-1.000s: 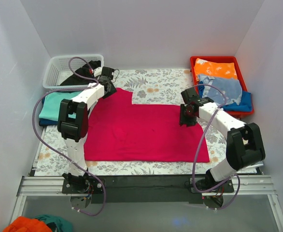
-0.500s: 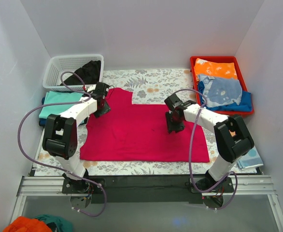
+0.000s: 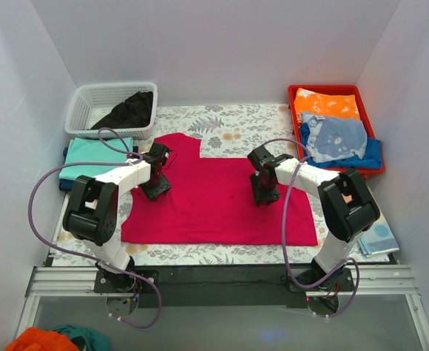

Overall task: Fold and stack the t-shirts
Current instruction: Fold the tshirt

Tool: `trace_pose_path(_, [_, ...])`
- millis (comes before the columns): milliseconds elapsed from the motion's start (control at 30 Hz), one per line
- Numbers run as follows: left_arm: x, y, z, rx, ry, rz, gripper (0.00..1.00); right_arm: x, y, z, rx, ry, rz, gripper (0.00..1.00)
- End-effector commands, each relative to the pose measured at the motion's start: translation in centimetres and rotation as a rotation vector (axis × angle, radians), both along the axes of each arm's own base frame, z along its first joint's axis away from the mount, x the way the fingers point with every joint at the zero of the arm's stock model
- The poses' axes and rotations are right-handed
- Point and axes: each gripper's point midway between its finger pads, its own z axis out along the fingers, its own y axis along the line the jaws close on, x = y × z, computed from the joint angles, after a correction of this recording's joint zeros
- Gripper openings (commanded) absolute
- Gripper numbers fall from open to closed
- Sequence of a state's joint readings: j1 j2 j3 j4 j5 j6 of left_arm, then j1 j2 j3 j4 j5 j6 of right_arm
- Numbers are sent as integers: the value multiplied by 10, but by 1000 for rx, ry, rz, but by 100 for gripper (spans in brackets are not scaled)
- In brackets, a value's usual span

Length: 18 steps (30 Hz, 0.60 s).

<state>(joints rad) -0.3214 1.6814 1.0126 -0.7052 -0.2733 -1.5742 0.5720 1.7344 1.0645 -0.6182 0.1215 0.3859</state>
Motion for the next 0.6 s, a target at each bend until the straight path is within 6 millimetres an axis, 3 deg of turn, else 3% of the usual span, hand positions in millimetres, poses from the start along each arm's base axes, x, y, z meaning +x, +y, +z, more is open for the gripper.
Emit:
trace_pose_path(0, [-42, 1, -16, -15, 127, 74, 42, -30, -14, -25, -43, 102, 4, 46])
trace_pose_path(233, [-85, 6, -18, -38, 194, 140, 43, -75, -34, -29, -80, 223, -32, 46])
trace_pose_path(367, [-100, 6, -17, -44, 212, 153, 43, -100, -45, -28, -92, 280, -61, 46])
trace_pose_path(500, [-106, 8, -16, -42, 209, 160, 43, -126, -57, -30, -106, 329, -98, 45])
trace_pose_path(567, [-103, 8, -13, -38, 195, 148, 43, -129, -57, -26, -96, 314, -106, 44])
